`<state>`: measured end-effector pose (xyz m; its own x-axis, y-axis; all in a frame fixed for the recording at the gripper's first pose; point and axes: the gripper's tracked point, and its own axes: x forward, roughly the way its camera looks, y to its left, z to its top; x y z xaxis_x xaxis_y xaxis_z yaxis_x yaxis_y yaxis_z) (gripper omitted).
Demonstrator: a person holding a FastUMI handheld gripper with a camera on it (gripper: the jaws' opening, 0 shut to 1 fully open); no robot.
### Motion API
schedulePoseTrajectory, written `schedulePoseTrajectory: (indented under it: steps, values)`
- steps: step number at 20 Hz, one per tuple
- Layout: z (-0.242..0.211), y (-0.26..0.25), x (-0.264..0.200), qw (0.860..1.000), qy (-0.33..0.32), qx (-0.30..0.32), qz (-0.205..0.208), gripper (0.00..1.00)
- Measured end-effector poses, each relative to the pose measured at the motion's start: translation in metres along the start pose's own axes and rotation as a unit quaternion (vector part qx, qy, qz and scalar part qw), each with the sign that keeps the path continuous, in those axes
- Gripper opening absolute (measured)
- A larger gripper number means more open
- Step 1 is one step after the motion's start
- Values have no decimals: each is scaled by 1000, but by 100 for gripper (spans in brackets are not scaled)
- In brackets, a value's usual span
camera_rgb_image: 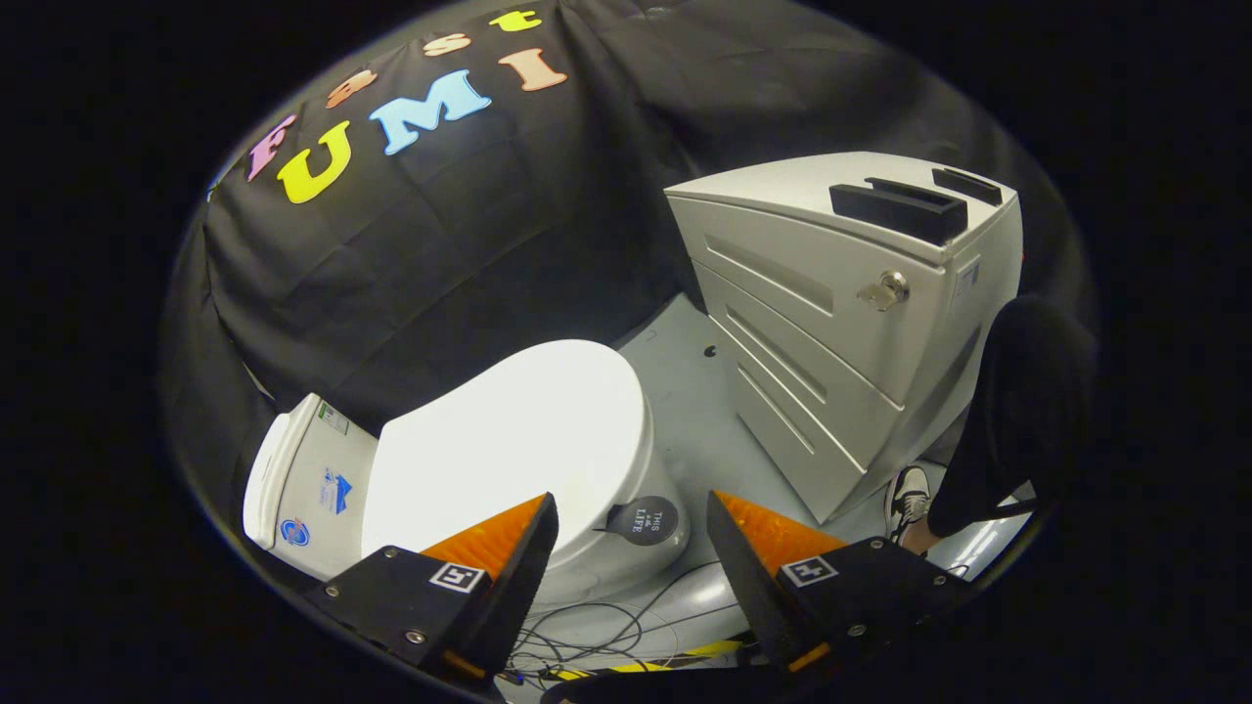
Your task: Open the toilet lid.
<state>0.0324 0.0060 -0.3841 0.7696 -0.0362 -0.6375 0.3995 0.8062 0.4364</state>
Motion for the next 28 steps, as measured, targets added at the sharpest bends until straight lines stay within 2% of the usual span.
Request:
schedulePoseTrajectory:
  steps: [5, 7, 10, 14, 21, 23, 26, 28]
  values:
    - [-38, -16, 8, 998, 54, 32, 4, 90]
    - [-37, -23, 13, 998, 49, 48, 8, 89]
    - [-33, -20, 28, 995, 37, 83, 42, 86]
    - [-50, -28, 46, 993, 56, 92, 46, 79]
    - [-55, -19, 61, 984, 53, 156, 71, 58]
    - [-55, -22, 62, 981, 52, 173, 71, 45]
    - [-52, -25, 64, 980, 54, 178, 73, 31]
    - [-50, -27, 63, 982, 51, 168, 68, 27]
